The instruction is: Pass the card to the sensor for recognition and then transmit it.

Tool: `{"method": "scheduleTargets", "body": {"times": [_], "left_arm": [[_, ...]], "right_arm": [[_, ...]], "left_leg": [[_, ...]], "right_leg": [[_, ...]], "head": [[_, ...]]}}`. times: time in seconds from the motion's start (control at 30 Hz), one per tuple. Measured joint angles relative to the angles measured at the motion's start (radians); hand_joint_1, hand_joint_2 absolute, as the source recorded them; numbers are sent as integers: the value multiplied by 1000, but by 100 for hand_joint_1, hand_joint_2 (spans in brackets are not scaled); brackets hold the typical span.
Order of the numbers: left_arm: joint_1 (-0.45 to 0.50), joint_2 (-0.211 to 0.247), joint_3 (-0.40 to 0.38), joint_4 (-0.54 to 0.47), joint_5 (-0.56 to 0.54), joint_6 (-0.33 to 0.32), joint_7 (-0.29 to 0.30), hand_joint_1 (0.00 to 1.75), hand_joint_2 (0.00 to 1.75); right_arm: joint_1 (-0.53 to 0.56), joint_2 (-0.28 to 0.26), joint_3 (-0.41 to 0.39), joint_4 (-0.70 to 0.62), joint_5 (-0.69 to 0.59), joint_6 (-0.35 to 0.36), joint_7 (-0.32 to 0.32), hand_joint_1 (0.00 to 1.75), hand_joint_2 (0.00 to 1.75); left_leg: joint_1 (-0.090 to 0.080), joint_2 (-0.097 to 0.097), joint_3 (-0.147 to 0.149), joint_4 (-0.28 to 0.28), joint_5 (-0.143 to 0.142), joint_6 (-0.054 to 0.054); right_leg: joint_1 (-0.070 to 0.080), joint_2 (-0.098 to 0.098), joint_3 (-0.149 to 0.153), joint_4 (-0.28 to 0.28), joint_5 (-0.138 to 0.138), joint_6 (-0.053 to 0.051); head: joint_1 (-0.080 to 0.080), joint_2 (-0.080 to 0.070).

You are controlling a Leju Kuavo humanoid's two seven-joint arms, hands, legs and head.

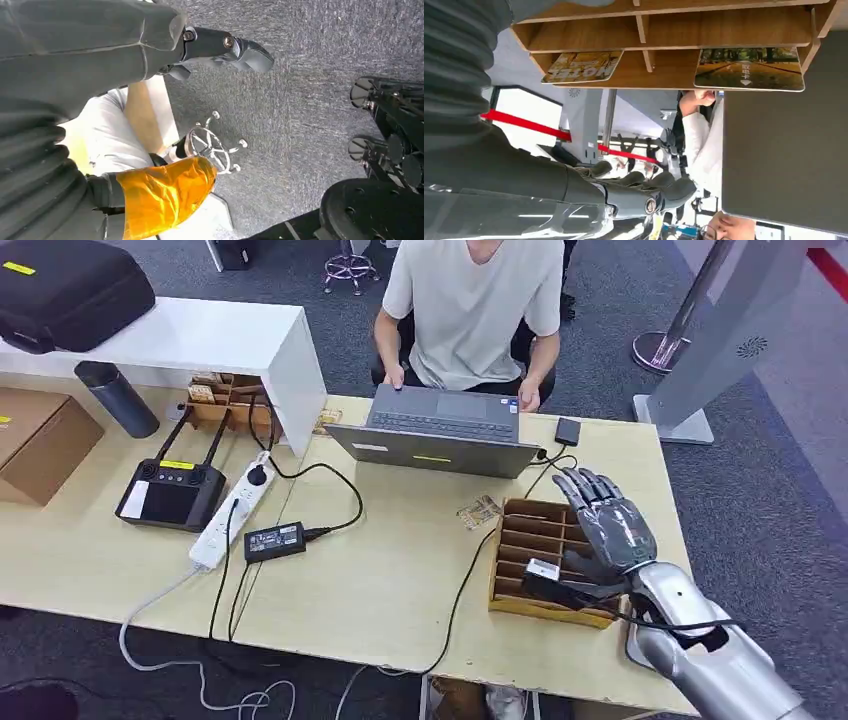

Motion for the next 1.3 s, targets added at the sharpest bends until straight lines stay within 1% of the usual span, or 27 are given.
{"method": "scheduleTargets", "body": {"times": [0.37, 0.73, 0.97, 1.3], "left_arm": [[0, 0, 0, -8, 2, -6, 3, 0, 175], [0, 0, 0, -10, -4, -7, 3, 0, 175], [0, 0, 0, -10, -19, -10, -3, 0, 175], [-1, 0, 0, -10, -44, -16, -24, 0, 175]], "right_arm": [[8, 0, -18, -9, 3, 4, 1, 0, 175], [7, 0, -19, -11, 3, 11, -2, 0, 175], [-16, 5, -16, 19, 6, 26, -10, 0, 175], [-49, 30, -13, 82, 9, 23, -9, 0, 175]], "left_leg": [[0, 0, 0, 0, 0, 0], [0, 0, 0, 0, 0, 0], [0, 0, -1, 0, 0, 0], [0, 0, -1, 0, 0, 0]], "right_leg": [[0, 0, 0, 0, 0, 0], [0, 0, 0, 0, 0, 0], [0, 0, 0, 0, 0, 0], [0, 0, 0, 0, 0, 0]], "head": [[0, 0], [0, 0], [0, 0], [0, 0]]}}
